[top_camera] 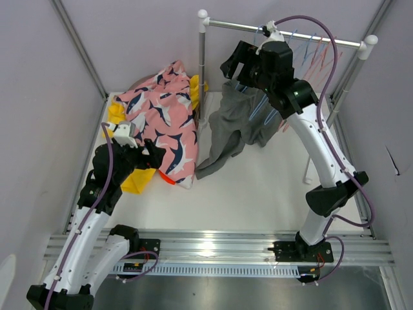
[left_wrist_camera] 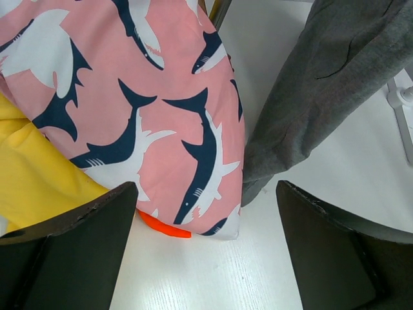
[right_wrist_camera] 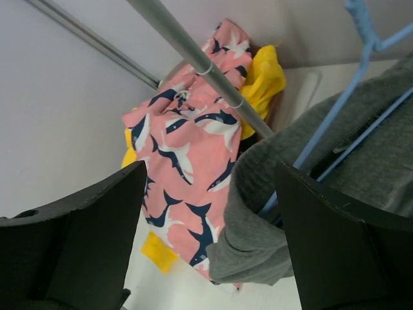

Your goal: Remove the shorts from the hanger

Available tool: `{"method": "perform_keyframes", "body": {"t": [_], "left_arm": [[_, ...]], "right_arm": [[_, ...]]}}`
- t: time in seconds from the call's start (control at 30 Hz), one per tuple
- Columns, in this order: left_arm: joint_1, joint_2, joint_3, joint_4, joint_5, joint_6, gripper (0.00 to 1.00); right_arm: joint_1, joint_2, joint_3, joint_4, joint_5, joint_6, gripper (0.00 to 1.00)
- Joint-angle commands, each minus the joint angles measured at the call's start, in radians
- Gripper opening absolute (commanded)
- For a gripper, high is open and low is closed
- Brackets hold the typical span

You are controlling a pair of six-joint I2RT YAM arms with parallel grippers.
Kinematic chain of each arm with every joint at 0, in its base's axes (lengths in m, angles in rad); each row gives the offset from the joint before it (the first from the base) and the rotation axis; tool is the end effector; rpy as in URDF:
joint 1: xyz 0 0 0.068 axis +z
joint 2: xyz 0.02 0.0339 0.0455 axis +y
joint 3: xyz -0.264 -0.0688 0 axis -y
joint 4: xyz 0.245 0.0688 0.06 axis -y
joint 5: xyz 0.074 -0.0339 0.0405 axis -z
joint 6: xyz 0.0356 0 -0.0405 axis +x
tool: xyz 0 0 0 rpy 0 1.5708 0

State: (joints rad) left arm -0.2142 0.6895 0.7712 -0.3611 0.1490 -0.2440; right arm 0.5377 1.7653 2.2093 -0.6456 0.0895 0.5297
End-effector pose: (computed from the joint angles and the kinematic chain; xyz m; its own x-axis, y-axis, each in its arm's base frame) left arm 0.1558 -0.0393 0.3311 -0.3460 -0.1692 -0.9229 0.2742 0.9224 -0.2719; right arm 0.3226 0.1887 0.5100 -0.3682 0.3664 -0.8545 -0.2884 0.8287 0.4796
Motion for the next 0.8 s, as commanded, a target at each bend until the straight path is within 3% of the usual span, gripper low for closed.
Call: {"method": "perform_keyframes", "body": {"t": [0.0, 0.43, 0.63, 0.73, 0.77], "left_arm": [[-0.010, -0.010, 0.003, 0.027, -0.016, 0.000, 0.95], [-0.017, -0.010, 0.002, 0.031, 0.006, -0.006, 0.94], [-0.017, -0.004, 0.004, 0.034, 0.018, -0.009, 0.94], [-0.019, -0.004, 0.000, 0.034, 0.021, -0.011, 0.94], [-0.019, -0.004, 0.007, 0.036, 0.024, -0.012, 0.94]], "right_arm": [[0.010, -0.047, -0.026, 0.076, 0.078, -0.019, 0.84], [0.008, -0.010, -0.095, 0.073, 0.266, -0.053, 0.80], [-0.004, 0.023, -0.102, 0.106, 0.280, -0.063, 0.79], [-0.015, 0.049, -0.099, 0.136, 0.263, -0.059, 0.67], [-0.016, 0.055, -0.094, 0.144, 0.259, -0.060, 0.58]]}}
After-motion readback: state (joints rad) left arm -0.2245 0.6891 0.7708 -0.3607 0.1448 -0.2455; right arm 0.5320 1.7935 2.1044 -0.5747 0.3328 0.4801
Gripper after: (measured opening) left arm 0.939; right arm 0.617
